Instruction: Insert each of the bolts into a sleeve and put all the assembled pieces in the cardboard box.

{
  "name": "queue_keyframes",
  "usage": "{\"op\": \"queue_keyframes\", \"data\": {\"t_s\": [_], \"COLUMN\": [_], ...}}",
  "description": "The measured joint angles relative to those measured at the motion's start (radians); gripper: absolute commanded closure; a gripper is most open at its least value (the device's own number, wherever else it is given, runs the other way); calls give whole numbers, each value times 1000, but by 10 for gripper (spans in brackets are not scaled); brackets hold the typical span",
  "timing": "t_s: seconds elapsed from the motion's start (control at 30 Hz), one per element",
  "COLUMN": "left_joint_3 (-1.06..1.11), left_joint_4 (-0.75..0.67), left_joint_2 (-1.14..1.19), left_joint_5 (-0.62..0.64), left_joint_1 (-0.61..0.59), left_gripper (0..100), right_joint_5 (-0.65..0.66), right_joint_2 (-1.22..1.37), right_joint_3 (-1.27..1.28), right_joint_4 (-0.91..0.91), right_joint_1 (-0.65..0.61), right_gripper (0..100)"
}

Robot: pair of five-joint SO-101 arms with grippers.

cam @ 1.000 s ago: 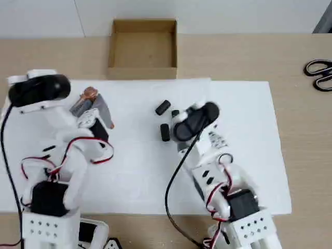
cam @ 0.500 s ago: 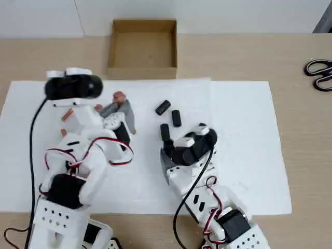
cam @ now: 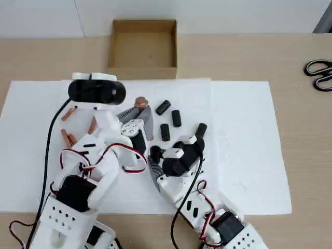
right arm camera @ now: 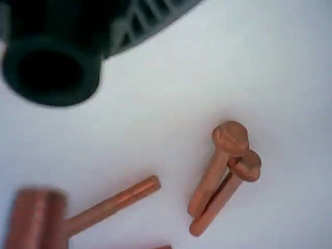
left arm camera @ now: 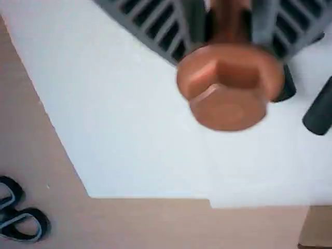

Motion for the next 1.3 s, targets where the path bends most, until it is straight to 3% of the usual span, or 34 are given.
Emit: {"op": "queue_keyframes", "data": {"t_s": [0.23, 0.7, 0.97, 1.3], "left_joint_3": [5, 5, 74, 83], "left_joint_4": [15, 63, -15, -15], "left_joint_2": [0, 0, -2, -2], "left_joint_5": [0, 0, 0, 0], "left_joint_1": [6, 6, 8, 14], "left_gripper": [994, 994, 994, 994], "right_joint_5": [87, 87, 87, 75], "right_joint_2": [0, 0, 2, 0], "right_joint_3": [0, 0, 3, 3], "right_joint_4": [0, 0, -32, -43], "right_joint_1": [0, 0, -2, -3], "right_gripper": [995, 995, 995, 995]}}
